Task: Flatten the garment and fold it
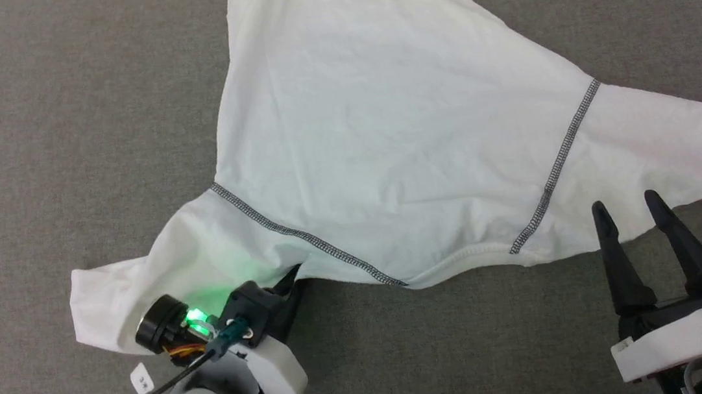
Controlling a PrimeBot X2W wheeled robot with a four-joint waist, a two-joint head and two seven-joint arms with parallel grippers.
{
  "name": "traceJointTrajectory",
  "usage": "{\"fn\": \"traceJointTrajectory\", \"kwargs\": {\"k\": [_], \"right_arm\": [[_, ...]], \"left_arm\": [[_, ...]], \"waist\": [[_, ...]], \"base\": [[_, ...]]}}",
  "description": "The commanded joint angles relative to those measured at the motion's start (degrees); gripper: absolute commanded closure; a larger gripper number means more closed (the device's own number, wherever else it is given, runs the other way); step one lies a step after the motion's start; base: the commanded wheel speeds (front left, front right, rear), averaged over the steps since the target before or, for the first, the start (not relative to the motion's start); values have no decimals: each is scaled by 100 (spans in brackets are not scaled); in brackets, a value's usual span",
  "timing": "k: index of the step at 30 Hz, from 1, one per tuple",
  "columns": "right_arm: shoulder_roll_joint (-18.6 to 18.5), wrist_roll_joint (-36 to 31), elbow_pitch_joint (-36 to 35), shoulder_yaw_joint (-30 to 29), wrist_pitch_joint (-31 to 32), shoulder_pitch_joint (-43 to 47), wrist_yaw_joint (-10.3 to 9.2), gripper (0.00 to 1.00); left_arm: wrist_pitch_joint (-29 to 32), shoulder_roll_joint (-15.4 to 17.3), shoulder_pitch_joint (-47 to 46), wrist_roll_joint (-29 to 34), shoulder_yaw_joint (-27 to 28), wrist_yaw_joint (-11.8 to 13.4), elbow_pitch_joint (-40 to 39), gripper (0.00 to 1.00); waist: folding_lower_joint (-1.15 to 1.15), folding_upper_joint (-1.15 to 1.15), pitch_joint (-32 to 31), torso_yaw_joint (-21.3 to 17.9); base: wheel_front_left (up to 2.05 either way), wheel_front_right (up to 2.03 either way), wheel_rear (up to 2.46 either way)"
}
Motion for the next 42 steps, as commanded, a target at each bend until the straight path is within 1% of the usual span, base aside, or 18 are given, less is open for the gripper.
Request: {"fn": "traceJointTrajectory", "kwargs": {"k": [1,2,3,5,9,12,17,19,22,26,34,42], "right_arm": [[13,-7,8,16,15,8,-5,0],[13,-8,9,25,26,24,-5,0],[13,-8,9,25,26,24,-5,0],[13,5,-3,42,57,59,-5,0],[13,100,-66,55,177,146,-5,0],[13,95,-120,29,535,283,-5,0],[13,274,-146,-311,1305,553,-5,0],[13,291,-141,-428,1555,613,-5,0],[13,467,-121,-539,1711,620,-5,0],[13,576,-54,-608,1789,558,-5,0],[13,473,139,-792,1901,279,-5,0],[13,394,282,-676,1914,39,-5,0]], "left_arm": [[-95,-44,242,-224,133,108,50,100],[-161,-95,332,-387,228,133,-26,100],[-161,-95,332,-387,228,133,-26,100],[-234,-158,534,-713,404,157,-237,100],[-191,-78,954,-1074,689,291,-777,100],[-123,20,1210,-1140,809,431,-1158,100],[-55,50,1358,-1207,851,522,-1525,100],[-55,37,1335,-1208,837,531,-1575,100],[-69,9,1266,-1217,805,514,-1595,100],[-92,-8,1157,-1207,765,487,-1578,100],[-94,-31,980,-1207,681,434,-1511,100],[-112,-78,880,-1253,598,385,-1394,100]], "waist": [[-1,0,-198,47],[-1,0,-257,56],[-1,0,-257,56],[-1,0,-358,75],[-1,0,-468,111],[-1,0,-463,146],[-1,0,-307,201],[-1,0,-223,217],[-1,0,-112,239],[-1,0,27,288],[-1,0,244,403],[-1,0,332,516]], "base": [[0,0,0],[0,0,0],[0,0,0],[0,0,0],[0,0,0],[0,0,0],[0,0,0],[0,0,0],[0,0,0],[0,0,0],[0,0,0],[0,0,0]]}}
